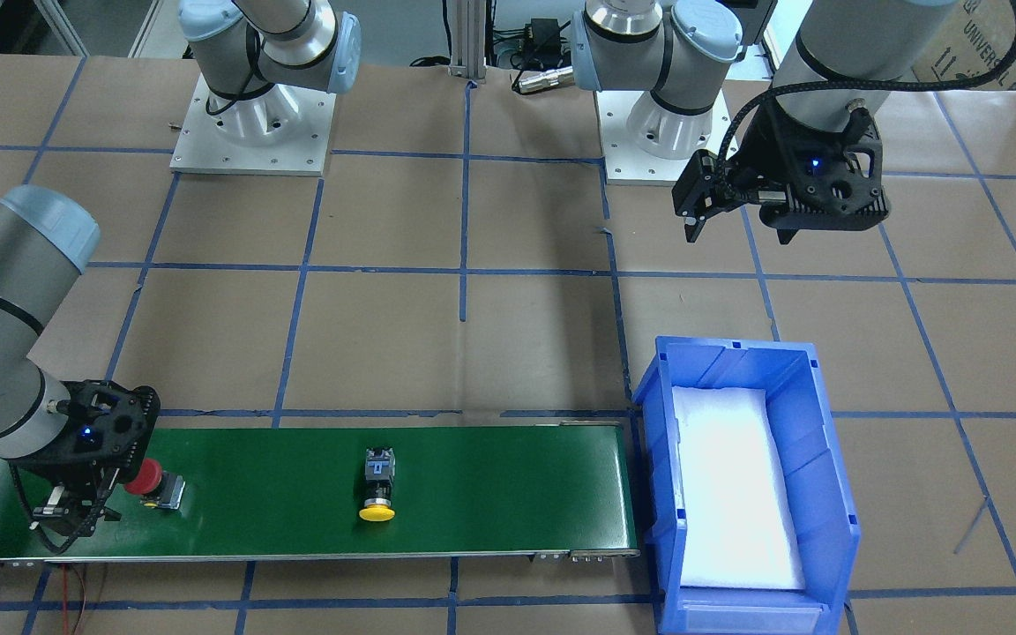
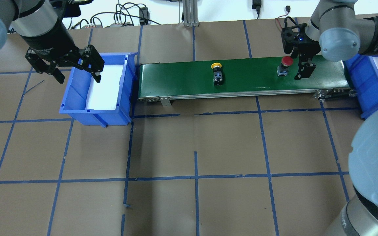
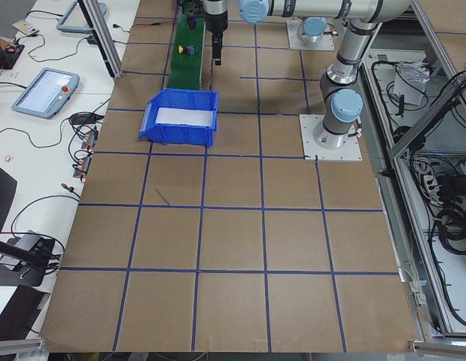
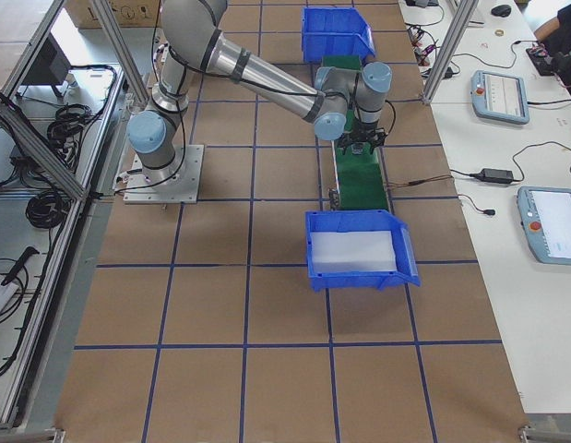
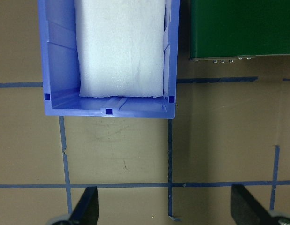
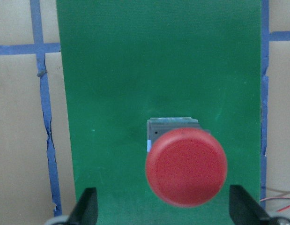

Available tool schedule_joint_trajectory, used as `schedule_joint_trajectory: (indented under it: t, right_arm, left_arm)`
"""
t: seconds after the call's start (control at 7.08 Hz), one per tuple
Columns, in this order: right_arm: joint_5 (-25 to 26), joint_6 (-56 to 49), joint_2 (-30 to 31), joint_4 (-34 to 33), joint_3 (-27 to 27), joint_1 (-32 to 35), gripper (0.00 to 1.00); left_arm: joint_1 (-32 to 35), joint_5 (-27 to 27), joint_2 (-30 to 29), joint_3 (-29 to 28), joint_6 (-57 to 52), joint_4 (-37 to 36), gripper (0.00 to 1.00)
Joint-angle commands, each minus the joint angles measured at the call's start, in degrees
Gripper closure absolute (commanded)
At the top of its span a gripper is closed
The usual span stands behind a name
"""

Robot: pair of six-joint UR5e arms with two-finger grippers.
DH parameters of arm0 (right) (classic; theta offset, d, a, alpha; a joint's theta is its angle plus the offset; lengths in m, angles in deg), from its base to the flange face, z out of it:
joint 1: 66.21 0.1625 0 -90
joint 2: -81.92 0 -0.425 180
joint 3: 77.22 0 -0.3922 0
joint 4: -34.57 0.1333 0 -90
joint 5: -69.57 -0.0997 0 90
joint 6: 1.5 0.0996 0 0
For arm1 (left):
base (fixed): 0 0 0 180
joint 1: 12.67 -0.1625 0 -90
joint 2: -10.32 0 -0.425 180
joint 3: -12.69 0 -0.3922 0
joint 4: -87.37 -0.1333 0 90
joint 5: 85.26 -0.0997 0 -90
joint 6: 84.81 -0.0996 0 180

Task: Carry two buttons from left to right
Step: 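Close the right gripper on the red button and lift it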

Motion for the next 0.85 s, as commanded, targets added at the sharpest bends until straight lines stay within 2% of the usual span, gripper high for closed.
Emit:
schedule_joint_trajectory:
  t: [0.0,0.28,0.57,0.71]
  right_arm:
    - [-0.7,0.5,0.0,-0.1,0.0,0.1,0.0]
    - [-0.8,0.5,-0.2,-0.3,-0.1,0.1,0.04]
    - [-0.7,0.4,-0.3,-0.8,0.0,0.0,0.06]
    - [-0.6,0.4,-0.2,-0.9,0.0,0.1,0.13]
  left_arm:
    - [0.1,0.0,-1.8,-1.4,-0.6,-0.5,0.0]
    - [0.4,-0.9,-2.8,-2.0,-0.8,-0.8,0.0]
    - [0.3,1.9,-3.2,-1.8,1.4,-1.5,0.0]
    - [0.3,1.8,-3.1,-1.8,1.4,-1.9,0.0]
